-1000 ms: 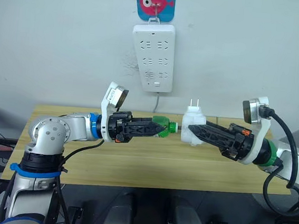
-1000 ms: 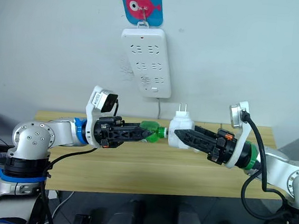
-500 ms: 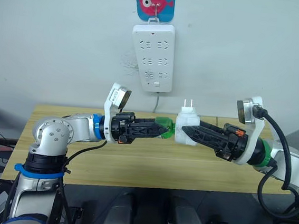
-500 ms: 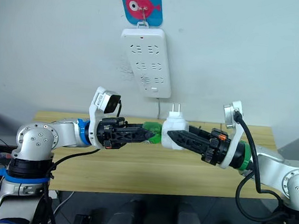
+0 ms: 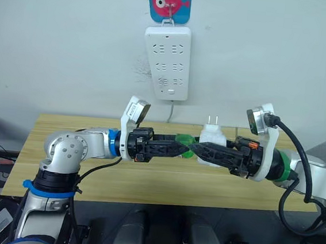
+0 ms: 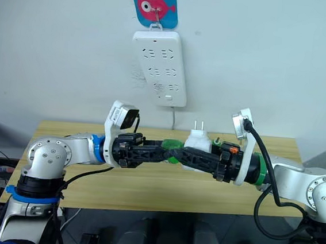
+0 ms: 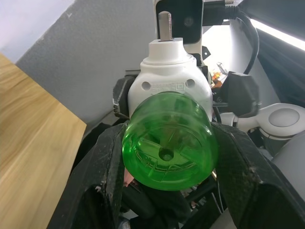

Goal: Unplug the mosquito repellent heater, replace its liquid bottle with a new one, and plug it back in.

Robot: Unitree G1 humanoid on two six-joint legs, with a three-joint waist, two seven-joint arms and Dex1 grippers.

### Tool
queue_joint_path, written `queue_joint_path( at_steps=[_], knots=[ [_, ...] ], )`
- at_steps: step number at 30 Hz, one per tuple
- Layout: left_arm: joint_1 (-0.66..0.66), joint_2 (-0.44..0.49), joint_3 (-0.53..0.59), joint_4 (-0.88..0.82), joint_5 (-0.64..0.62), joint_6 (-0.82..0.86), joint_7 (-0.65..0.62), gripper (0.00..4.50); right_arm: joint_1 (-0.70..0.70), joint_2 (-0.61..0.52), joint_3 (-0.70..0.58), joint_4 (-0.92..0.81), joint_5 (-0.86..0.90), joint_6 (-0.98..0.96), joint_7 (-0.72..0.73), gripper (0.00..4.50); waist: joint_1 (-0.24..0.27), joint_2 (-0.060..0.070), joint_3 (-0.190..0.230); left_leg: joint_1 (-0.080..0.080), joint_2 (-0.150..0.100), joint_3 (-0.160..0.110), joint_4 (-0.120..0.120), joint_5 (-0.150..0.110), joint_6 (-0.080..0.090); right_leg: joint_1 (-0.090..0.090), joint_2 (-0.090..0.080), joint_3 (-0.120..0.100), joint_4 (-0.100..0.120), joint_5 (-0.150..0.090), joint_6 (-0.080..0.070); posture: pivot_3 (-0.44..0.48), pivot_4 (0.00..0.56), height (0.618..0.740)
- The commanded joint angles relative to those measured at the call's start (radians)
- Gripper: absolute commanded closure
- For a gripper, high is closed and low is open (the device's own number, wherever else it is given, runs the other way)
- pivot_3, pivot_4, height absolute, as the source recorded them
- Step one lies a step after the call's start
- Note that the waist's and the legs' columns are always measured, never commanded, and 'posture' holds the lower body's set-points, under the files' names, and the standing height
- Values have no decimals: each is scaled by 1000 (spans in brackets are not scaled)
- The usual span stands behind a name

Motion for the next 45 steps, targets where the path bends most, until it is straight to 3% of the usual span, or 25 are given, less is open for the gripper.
queue_joint_path(
  at_steps=[1, 10, 16, 20, 23, 28, 34, 41, 45],
  knots=[
    [-6, -14, 18, -17, -20, -14, 15, 2162, 4, -32, -3, -23, 34, -15, -40, 0, 0, 0, 0, 0, 0, 0, 0, 0, 0, 0, 0, 0, 0, 0, 0, -134, 234, 740],
    [-5, -44, 34, -5, -45, -11, 58, 2162, 48, -70, -12, -37, 34, -5, -28, 0, -1, 0, 0, 0, 0, 0, 0, 0, 0, 0, 0, 0, 0, 0, 0, -139, 234, 740],
    [-19, -82, 68, 34, -61, -21, 127, 2162, 113, -151, -62, -95, 19, 37, 87, 0, 1, 0, 0, 0, 0, 0, 0, 0, 0, 0, 0, 0, 0, 0, 0, -140, 234, 740],
    [-32, -98, 81, 52, -66, -22, 155, 2162, 187, -206, -96, -205, -176, 78, 258, 0, 1, 0, 0, 0, 0, 0, 0, 0, 0, 0, 0, -1, 0, 0, 0, -144, 233, 740],
    [-41, -91, 78, 60, -64, -14, 152, 2162, 261, -225, -114, -260, -417, 25, 392, 595, 2, -1, 0, 0, 0, 0, 0, 0, 0, 0, 0, -1, 0, 0, 0, -146, 233, 740],
    [-49, -19, 43, 59, -33, 8, 70, 2162, 341, -208, -136, -181, -751, -135, 553, 2405, 0, -1, -1, 1, 0, 1, 0, 2, -3, 0, 0, 0, 0, 0, 1, -147, 225, 740],
    [-78, 36, 14, 77, -13, 25, -13, 2162, 247, -123, -41, -47, -1041, -299, 639, 4441, -1, -2, -2, 1, 0, 0, 0, 2, -4, 1, 0, 1, 0, 1, 2, -152, 219, 740],
    [-90, 41, 7, 82, -17, 49, -38, 2162, 127, 8, 67, 38, -1190, -356, 698, 4500, -2, -1, -3, 1, 0, 0, 0, 4, -7, 0, 0, 0, 0, 1, 3, -144, 216, 740],
    [-79, 35, 17, 80, -11, 43, -18, 2162, 140, 19, 66, -21, -1150, -316, 756, 4500, 0, -1, -3, 1, 0, 0, 0, 4, -7, 0, 0, 0, -1, 2, 3, -144, 216, 740]
  ],
)
